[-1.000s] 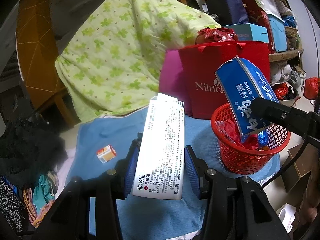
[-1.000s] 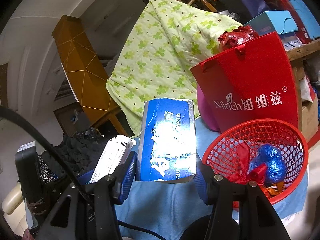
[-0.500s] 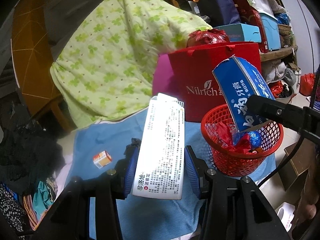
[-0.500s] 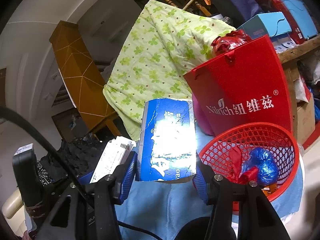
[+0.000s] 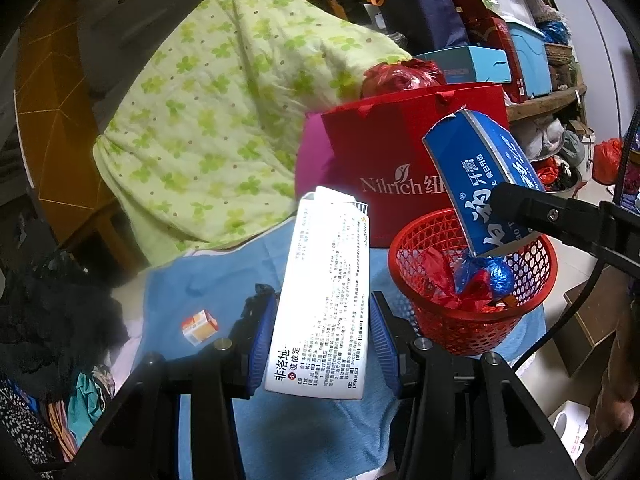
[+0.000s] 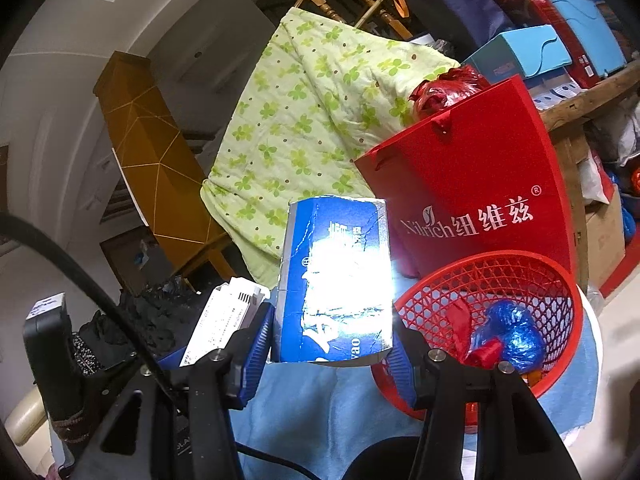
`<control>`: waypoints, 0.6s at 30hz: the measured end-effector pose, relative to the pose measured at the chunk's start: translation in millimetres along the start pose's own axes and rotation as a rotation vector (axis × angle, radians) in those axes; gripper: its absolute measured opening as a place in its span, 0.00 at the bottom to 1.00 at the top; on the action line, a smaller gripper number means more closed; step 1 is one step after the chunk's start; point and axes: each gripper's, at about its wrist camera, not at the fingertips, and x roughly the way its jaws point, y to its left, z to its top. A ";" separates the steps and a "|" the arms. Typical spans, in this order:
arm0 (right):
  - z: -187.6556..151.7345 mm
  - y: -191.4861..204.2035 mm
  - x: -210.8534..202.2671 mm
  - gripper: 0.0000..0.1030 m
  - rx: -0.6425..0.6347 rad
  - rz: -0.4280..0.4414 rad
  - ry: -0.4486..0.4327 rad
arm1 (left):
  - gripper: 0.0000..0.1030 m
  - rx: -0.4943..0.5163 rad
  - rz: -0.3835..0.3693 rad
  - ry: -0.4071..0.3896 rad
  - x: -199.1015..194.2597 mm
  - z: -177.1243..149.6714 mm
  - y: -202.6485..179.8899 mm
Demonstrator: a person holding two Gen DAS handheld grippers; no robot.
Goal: Collect trash
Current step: 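Bring the toothpaste box and white medicine box down over the basket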
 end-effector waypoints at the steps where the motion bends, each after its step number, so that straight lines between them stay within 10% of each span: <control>1: -0.3 0.1 -1.0 0.55 0.003 -0.001 -0.002 | 0.47 0.004 -0.001 -0.001 0.0 0.8 -1.7; 18: 11.2 -28.5 -11.9 0.55 0.044 -0.052 -0.031 | 0.47 0.025 -0.060 0.012 5.2 9.3 -17.2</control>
